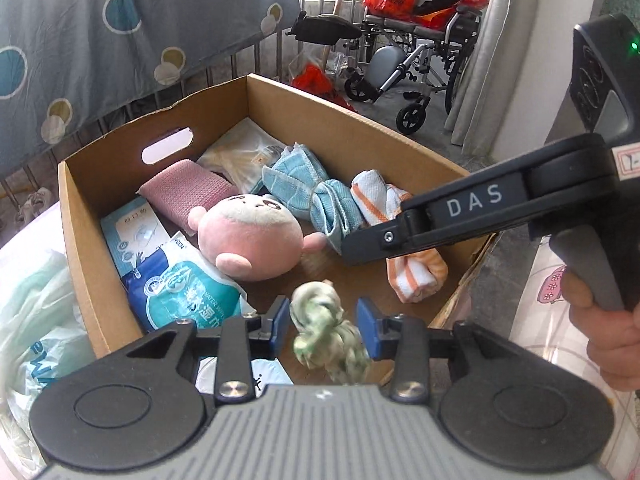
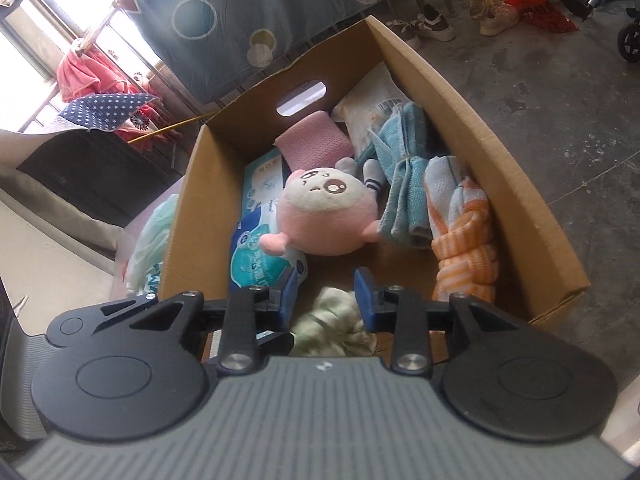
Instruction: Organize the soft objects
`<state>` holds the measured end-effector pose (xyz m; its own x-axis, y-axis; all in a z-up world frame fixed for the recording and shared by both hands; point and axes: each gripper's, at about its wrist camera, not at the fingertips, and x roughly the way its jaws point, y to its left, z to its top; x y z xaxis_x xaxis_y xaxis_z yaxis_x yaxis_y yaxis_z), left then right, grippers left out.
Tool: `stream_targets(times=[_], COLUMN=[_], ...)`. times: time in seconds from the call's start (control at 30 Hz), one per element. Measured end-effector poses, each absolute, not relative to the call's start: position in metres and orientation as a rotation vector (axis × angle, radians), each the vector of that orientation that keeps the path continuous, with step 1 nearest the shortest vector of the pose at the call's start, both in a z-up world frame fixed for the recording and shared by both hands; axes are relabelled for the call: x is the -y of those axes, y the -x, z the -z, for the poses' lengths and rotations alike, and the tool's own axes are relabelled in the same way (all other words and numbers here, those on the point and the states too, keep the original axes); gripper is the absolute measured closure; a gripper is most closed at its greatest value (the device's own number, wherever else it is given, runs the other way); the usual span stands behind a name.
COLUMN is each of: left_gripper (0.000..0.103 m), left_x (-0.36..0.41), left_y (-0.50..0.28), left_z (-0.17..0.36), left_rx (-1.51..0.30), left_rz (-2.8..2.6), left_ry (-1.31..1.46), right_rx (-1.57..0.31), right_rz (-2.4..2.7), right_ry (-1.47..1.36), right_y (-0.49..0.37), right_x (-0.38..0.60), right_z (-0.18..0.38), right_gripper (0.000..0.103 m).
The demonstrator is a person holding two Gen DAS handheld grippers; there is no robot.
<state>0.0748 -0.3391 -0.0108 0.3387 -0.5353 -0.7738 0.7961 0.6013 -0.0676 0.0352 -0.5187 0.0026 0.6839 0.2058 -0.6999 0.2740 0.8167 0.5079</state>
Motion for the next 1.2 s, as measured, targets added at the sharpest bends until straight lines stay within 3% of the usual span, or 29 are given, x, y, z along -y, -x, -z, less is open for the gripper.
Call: stream_targets(times=[0.37,0.67,0.9,1.2], left_gripper=[0.052,0.031,0.028,0.024], left_x=[0.281,0.184,0.080,-0.042], left_y=[-0.076,-0.061,-0.058,-0.074], left_z=[-0.017,-0.047,-0.053,-0.010], left_rx=[-0.800,-0.707,-0.656,-0.735], left_rz=[0.829,0.669,0.350,0.022], left_ry=[-0.240,-0.180,-0.230,-0.250], right_rx=[-0.784,-0.706,-0.776,-0.958], right_rz=[0.022,-0.127,-0.398,-0.663], right_ry=[-0.656,-0.647,-0.661,-0.647], right_y=[-0.026,-0.037,-0.099,-0.175], right_x=[0.513,0.456,0.350,0.187], right_z=[-0.018,-0.065,-0.073,-0.048], right_gripper=[0.062,0.054,0.053,0.053])
